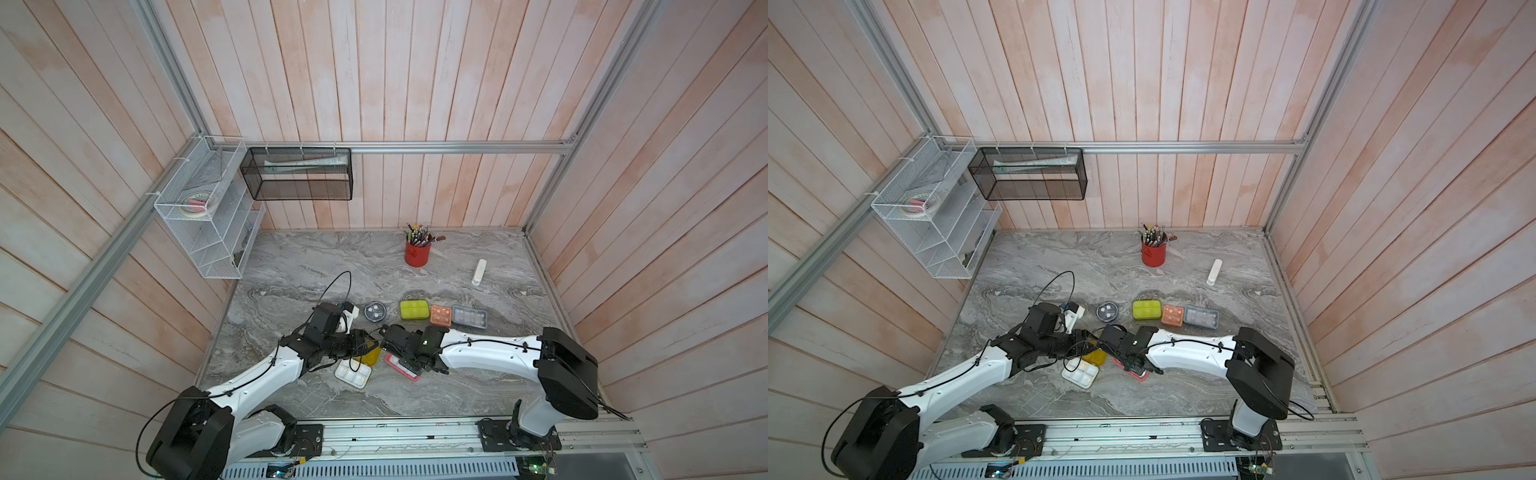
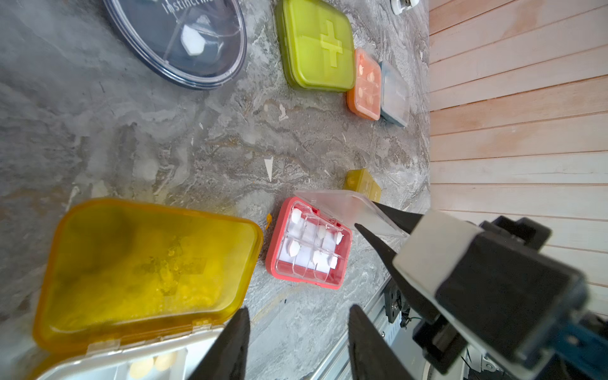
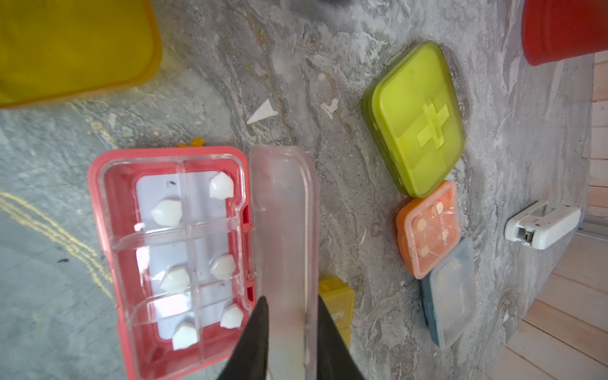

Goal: Close pillboxes
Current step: Close the lid on the pillbox, then adjust the pillbox at the center of the board.

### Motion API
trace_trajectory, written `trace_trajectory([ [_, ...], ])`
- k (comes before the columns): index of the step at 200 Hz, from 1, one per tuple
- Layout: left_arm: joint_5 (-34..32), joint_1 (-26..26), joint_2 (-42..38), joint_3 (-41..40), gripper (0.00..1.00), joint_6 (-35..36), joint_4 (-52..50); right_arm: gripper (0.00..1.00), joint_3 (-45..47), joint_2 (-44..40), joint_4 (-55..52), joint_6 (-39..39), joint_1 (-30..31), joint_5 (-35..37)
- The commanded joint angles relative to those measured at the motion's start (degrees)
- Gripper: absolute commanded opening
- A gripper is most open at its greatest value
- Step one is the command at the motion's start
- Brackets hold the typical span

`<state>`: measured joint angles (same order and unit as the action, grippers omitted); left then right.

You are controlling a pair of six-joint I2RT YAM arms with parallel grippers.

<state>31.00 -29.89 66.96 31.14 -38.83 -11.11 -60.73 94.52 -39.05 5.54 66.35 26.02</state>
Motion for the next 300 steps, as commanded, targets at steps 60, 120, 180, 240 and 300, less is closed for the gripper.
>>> trace_trajectory([
  [60,-0.16,0.43,0.58,-0.31,0.51,0.44,0.62,0.32,0.45,-5.92,4.31,6.34,0.19,-10.26],
  [120,-0.07,0.46,0.8,0.33,0.51,0.51,0.5,0.34,1.63,-10.45,8.48,9.36,-1.94,-18.83],
  [180,0.06,0.45,0.87,-0.02,0.51,0.22,1.09,0.35,7.88,-21.65,16.01,16.95,-8.93,-26.36],
  [240,3.65,0.45,1.16,0.0,0.51,0.07,4.35,0.6,27.17,-35.67,26.67,38.3,-18.25,-36.01],
  [300,5.32,-2.35,6.96,0.93,0.53,-2.34,10.43,0.63,41.02,-40.62,34.79,49.76,-19.95,-42.34],
])
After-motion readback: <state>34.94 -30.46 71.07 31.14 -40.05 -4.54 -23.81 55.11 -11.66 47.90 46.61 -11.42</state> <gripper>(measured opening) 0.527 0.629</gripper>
